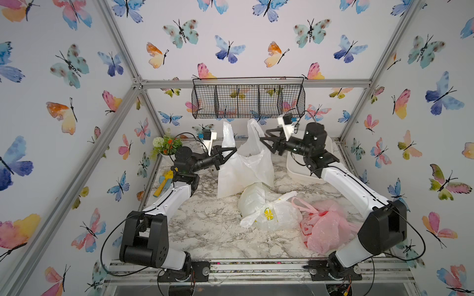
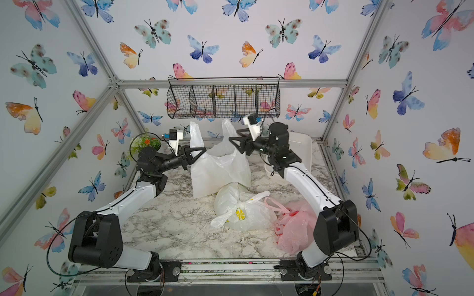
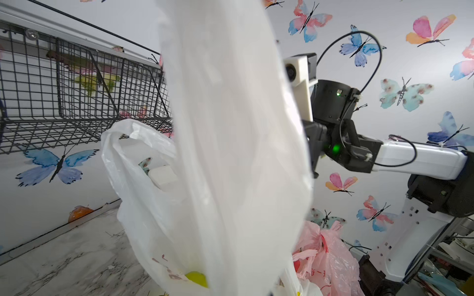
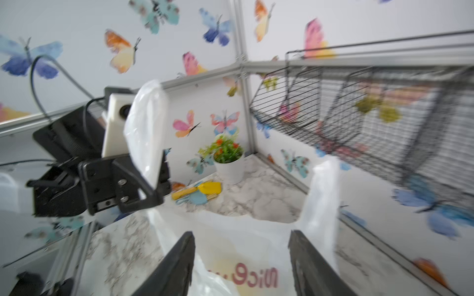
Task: Place the pears into plastic bags & tie knots
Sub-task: Tie the plastic bag at the center of the board.
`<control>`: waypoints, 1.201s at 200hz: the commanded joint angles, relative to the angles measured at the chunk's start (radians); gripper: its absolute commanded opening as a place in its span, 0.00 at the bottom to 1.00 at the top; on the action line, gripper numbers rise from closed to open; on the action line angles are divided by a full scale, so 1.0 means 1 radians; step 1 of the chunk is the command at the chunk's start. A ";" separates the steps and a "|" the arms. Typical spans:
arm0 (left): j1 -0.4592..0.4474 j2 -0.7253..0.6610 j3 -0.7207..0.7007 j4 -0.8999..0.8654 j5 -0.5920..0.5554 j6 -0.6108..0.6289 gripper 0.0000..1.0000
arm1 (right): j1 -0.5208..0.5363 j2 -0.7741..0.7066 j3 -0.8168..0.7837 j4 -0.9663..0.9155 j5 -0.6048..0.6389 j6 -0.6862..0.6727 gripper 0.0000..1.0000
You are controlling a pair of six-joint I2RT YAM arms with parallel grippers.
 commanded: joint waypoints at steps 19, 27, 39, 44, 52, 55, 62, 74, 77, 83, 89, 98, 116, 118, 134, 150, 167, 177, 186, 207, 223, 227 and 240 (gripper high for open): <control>-0.010 0.017 0.000 0.091 0.059 -0.062 0.00 | -0.064 0.123 0.003 -0.067 -0.013 0.045 0.76; -0.012 0.019 0.005 0.084 0.064 -0.060 0.00 | -0.064 0.170 0.049 -0.086 -0.045 0.043 0.83; -0.016 0.023 0.005 0.074 0.067 -0.055 0.00 | -0.062 0.231 0.117 -0.108 -0.081 0.042 0.91; -0.017 0.023 0.002 0.074 0.069 -0.054 0.00 | -0.062 0.253 0.143 -0.116 -0.085 0.039 0.92; -0.021 0.023 -0.001 0.074 0.070 -0.052 0.00 | -0.062 0.282 0.176 -0.121 -0.092 0.035 0.93; -0.020 0.024 -0.002 0.074 0.070 -0.051 0.00 | -0.062 0.291 0.183 -0.120 -0.096 0.034 0.93; -0.025 0.024 -0.005 0.073 0.073 -0.051 0.00 | -0.062 0.317 0.203 -0.112 -0.113 0.036 0.93; -0.031 0.026 -0.005 0.072 0.079 -0.052 0.00 | -0.061 0.365 0.236 -0.102 -0.147 0.044 0.92; -0.032 0.027 -0.006 0.071 0.079 -0.050 0.00 | -0.062 0.372 0.244 -0.103 -0.152 0.045 0.92; -0.035 0.027 -0.006 0.071 0.081 -0.050 0.00 | -0.062 0.400 0.263 -0.101 -0.172 0.051 0.92; -0.037 0.027 -0.006 0.070 0.083 -0.050 0.00 | -0.062 0.428 0.280 -0.084 -0.207 0.068 0.92; -0.041 0.028 -0.003 0.069 0.085 -0.050 0.00 | -0.062 0.464 0.302 -0.053 -0.242 0.092 0.92; -0.046 0.033 0.005 0.063 0.089 -0.050 0.00 | -0.061 0.515 0.326 0.015 -0.298 0.142 0.90; -0.046 0.033 0.005 0.061 0.091 -0.050 0.00 | -0.062 0.522 0.329 0.027 -0.309 0.148 0.89; -0.048 0.034 0.010 0.055 0.097 -0.049 0.00 | -0.061 0.550 0.321 0.130 -0.401 0.220 0.88; -0.049 0.036 0.015 0.046 0.101 -0.046 0.00 | -0.054 0.578 0.321 0.221 -0.453 0.287 0.87; -0.054 0.040 0.019 0.045 0.101 -0.047 0.00 | -0.040 0.609 0.353 0.198 -0.461 0.280 0.85; -0.059 0.042 0.023 0.044 0.103 -0.047 0.00 | -0.030 0.622 0.365 0.197 -0.467 0.281 0.85; -0.062 0.044 0.025 0.042 0.105 -0.046 0.00 | -0.020 0.636 0.376 0.198 -0.475 0.283 0.84; -0.072 0.047 0.032 0.036 0.111 -0.043 0.00 | -0.003 0.670 0.399 0.239 -0.513 0.319 0.80; -0.075 0.052 0.036 0.032 0.116 -0.043 0.00 | 0.008 0.695 0.423 0.254 -0.549 0.339 0.76; -0.075 0.052 0.038 0.030 0.118 -0.042 0.00 | 0.012 0.700 0.427 0.256 -0.553 0.340 0.74; -0.076 0.054 0.046 0.025 0.122 -0.044 0.00 | 0.023 0.709 0.439 0.253 -0.567 0.338 0.68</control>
